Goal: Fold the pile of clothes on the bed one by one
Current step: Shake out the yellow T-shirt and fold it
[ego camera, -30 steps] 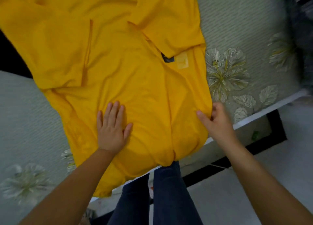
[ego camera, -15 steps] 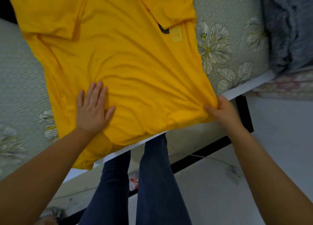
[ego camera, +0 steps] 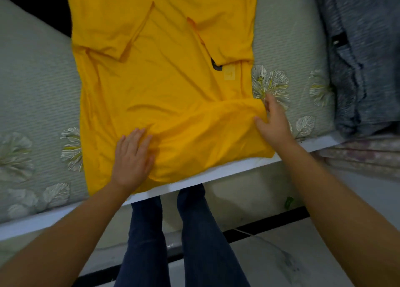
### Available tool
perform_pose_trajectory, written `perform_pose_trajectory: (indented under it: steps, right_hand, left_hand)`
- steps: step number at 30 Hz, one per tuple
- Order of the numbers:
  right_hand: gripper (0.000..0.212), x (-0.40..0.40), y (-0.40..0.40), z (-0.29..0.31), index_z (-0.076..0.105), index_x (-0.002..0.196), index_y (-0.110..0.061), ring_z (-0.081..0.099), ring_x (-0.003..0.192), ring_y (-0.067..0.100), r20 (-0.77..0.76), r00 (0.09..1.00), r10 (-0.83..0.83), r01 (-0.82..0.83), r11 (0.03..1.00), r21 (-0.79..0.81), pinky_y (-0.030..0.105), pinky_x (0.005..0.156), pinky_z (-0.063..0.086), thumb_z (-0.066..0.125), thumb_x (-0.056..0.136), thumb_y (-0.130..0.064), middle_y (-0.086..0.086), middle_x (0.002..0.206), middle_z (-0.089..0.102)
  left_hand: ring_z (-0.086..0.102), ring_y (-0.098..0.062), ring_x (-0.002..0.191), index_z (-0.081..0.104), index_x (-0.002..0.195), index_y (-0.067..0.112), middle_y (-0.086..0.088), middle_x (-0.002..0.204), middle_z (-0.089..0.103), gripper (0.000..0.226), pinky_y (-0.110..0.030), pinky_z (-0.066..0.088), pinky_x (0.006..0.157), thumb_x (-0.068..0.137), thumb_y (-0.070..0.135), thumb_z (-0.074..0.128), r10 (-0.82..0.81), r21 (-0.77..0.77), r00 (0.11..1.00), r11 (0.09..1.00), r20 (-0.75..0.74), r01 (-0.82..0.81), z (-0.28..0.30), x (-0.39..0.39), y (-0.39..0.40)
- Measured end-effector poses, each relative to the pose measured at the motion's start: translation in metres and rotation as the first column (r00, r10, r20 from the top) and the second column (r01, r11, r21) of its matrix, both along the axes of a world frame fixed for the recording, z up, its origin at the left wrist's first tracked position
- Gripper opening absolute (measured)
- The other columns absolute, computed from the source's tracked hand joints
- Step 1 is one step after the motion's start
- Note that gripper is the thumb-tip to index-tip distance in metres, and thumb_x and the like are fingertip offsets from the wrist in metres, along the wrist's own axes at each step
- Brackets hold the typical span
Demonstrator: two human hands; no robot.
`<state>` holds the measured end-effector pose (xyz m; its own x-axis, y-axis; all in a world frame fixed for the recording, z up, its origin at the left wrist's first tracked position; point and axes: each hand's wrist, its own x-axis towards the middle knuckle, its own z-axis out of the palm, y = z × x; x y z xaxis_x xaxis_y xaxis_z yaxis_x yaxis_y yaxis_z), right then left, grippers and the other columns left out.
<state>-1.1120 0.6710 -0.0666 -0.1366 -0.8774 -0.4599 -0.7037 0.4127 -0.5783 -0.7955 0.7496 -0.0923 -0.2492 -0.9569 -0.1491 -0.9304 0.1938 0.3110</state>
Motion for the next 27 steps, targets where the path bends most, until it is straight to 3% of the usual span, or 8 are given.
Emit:
perform_pose_trajectory:
  steps: [3, 6, 9, 13, 16, 21, 23, 27]
  right_hand:
    - [0.059, -0.007, 0.037, 0.008, 0.053, 0.121, 0.007, 0.043, 0.120, 0.048, -0.365, 0.853, 0.374, -0.447, 0.884, -0.139, 0.056, 0.098, 0.035, 0.076, 0.068, -0.004, 0.033, 0.128, 0.046]
    - [0.050, -0.013, 0.075, 0.003, 0.072, 0.087, -0.007, 0.063, 0.099, 0.040, -0.576, 0.483, 0.659, -0.818, 0.575, -0.028, 0.062, 0.080, 0.044, 0.090, 0.041, -0.013, 0.022, 0.104, 0.067]
    - [0.054, -0.019, 0.082, -0.011, 0.073, 0.096, -0.015, 0.067, 0.092, 0.030, -0.613, 0.301, 0.731, -0.885, 0.453, 0.105, 0.054, 0.077, 0.050, 0.087, 0.043, -0.013, 0.012, 0.102, 0.070]
    - [0.044, -0.023, 0.048, -0.030, 0.059, 0.115, -0.012, 0.061, 0.073, 0.025, -0.674, 0.237, 0.699, -0.950, 0.312, -0.011, 0.030, 0.065, 0.045, 0.047, 0.072, -0.011, 0.010, 0.085, 0.070]
    - [0.041, -0.025, 0.036, -0.024, 0.070, 0.099, -0.003, 0.059, 0.053, 0.023, -0.615, 0.122, 0.779, -0.988, 0.154, -0.001, 0.023, 0.050, 0.044, 0.062, 0.059, -0.001, 0.010, 0.066, 0.065]
    - [0.042, -0.021, 0.041, -0.008, 0.072, 0.062, -0.001, 0.056, 0.040, 0.023, -0.448, 0.209, 0.869, -0.975, 0.219, -0.030, 0.020, 0.041, 0.044, 0.089, 0.025, 0.005, 0.011, 0.048, 0.057]
    - [0.033, -0.011, 0.038, 0.000, 0.065, 0.053, 0.002, 0.054, 0.039, 0.026, -0.389, 0.318, 0.865, -0.948, 0.298, -0.113, 0.022, 0.039, 0.043, 0.085, 0.029, 0.013, 0.015, 0.045, 0.053]
    - [0.010, 0.009, 0.015, 0.026, 0.067, 0.069, 0.008, 0.061, 0.062, 0.036, -0.225, 0.579, 0.784, -0.808, 0.515, -0.286, 0.040, 0.057, 0.050, 0.068, 0.059, 0.010, 0.024, 0.065, 0.060]
  left_hand:
    - [0.043, -0.032, 0.097, 0.047, 0.109, 0.006, -0.022, 0.106, 0.061, 0.038, -0.047, 0.041, 0.087, 0.097, 0.036, 0.027, -0.148, -0.120, 0.989, 0.982, -0.023, 0.144, -0.005, -0.013, 0.038]
    - [0.053, -0.035, 0.098, 0.052, 0.110, 0.007, -0.022, 0.099, 0.067, 0.046, -0.045, 0.043, 0.085, 0.076, 0.032, 0.069, -0.164, -0.027, 0.982, 0.986, 0.092, 0.167, -0.009, -0.022, 0.063]
    - [0.064, -0.041, 0.095, 0.056, 0.113, 0.000, -0.024, 0.106, 0.065, 0.083, -0.057, 0.049, 0.077, 0.039, 0.016, 0.091, -0.077, 0.128, 0.983, 0.990, 0.169, 0.056, -0.010, -0.029, 0.063]
    - [0.061, -0.044, 0.099, 0.061, 0.110, -0.006, -0.026, 0.110, 0.063, 0.079, -0.062, 0.044, 0.080, 0.036, 0.004, 0.088, 0.048, 0.115, 0.986, 0.991, 0.160, -0.067, -0.011, -0.035, 0.051]
    - [0.056, -0.048, 0.105, 0.058, 0.113, -0.009, -0.029, 0.114, 0.059, 0.079, -0.063, 0.039, 0.086, 0.039, -0.002, 0.085, 0.118, 0.121, 0.987, 0.984, 0.112, -0.132, -0.010, -0.040, 0.050]
    - [0.052, -0.049, 0.111, 0.055, 0.115, -0.011, -0.031, 0.119, 0.055, 0.072, -0.065, 0.035, 0.090, 0.048, -0.006, 0.081, 0.217, 0.163, 0.972, 0.960, 0.086, -0.229, -0.004, -0.053, 0.055]
    - [0.057, -0.049, 0.103, 0.060, 0.109, -0.011, -0.031, 0.113, 0.059, 0.071, -0.066, 0.039, 0.082, 0.043, -0.004, 0.085, 0.193, 0.098, 0.977, 0.975, 0.087, -0.201, -0.002, -0.060, 0.057]
    - [0.064, -0.040, 0.096, 0.066, 0.103, -0.004, -0.024, 0.107, 0.065, 0.077, -0.063, 0.045, 0.075, 0.036, 0.025, 0.092, 0.034, 0.014, 0.992, 0.999, 0.123, -0.036, -0.003, -0.081, 0.066]
